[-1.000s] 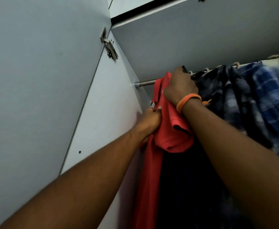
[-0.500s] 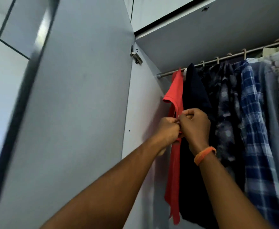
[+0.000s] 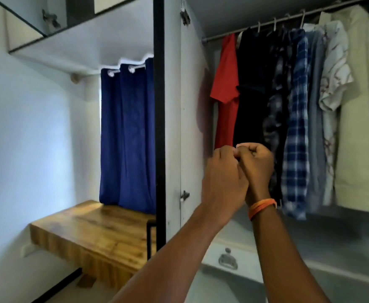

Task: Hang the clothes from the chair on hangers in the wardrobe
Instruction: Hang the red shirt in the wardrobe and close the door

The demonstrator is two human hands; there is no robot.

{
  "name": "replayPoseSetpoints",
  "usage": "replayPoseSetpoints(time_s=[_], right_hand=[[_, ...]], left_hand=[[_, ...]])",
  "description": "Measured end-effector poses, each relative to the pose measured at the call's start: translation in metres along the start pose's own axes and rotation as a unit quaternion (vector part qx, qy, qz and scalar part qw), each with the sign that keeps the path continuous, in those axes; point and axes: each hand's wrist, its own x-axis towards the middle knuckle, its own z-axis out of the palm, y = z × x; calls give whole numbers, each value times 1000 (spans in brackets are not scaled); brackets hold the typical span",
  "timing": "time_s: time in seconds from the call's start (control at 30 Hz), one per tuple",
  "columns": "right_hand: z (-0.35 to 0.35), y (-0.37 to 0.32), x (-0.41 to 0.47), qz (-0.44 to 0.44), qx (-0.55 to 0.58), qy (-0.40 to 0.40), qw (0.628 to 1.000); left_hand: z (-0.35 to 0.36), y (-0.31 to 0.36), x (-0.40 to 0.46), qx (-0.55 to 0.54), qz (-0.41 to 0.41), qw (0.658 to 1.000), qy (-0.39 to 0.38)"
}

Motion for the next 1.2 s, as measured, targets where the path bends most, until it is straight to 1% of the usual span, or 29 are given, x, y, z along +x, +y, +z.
replayPoseSetpoints(time_s=[0.03,0.1,0.17,0.2,0.23,0.27,0.3,0.33,0.37,0.4,0.43,0.47,0.5,0.57,0.63,0.77,0.87,0.93,1.03,1.2], right_hand=[[-4,-1,-24,15,-4,-8,1000],[-5,-1,-69,44,-11,-31,998],[-4,2,-109,72,-21,-67,995],[-2,5,-133,88,-34,-89,992],[1,9,-152,102,-45,-103,988],[3,14,-173,115,-56,-114,985],[4,21,-189,119,-69,-126,982],[6,28,-204,117,-86,-142,979],[8,32,-218,112,-105,-162,975],[12,37,-228,106,-123,-186,969],[14,42,-237,98,-140,-209,963],[16,47,-242,85,-161,-223,958],[17,50,-245,74,-183,-228,954],[17,56,-244,60,-226,-216,948],[14,62,-239,61,-241,-207,946],[-2,74,-231,35,-227,-216,949],[-22,87,-212,10,-272,-184,945],[-41,94,-193,15,-295,-154,943],[-76,109,-155,42,-294,-130,946],[-124,146,-77,62,-306,-137,940]], left_hand=[[-15,-4,-25,12,29,999,-2],[-40,-18,-64,4,81,996,23],[-60,-32,-96,14,115,988,100],[-70,-42,-111,33,111,983,144],[-78,-52,-121,54,87,977,187],[-85,-64,-132,68,43,972,219],[-90,-76,-140,70,-19,969,237],[-93,-87,-148,58,-84,967,232],[-95,-95,-155,40,-137,969,202],[-93,-103,-162,12,-172,972,160],[-89,-108,-171,-27,-193,974,113],[-84,-112,-178,-54,-203,974,82],[-81,-116,-183,-55,-208,974,73],[-76,-124,-185,-16,-225,971,80],[-76,-134,-179,20,-239,967,85],[-63,-147,-173,24,-227,971,72],[-36,-146,-168,5,-218,974,59],[-12,-137,-161,-19,-204,979,20],[34,-117,-146,-24,-182,983,-30],[119,-102,-108,-31,-178,978,-101]])
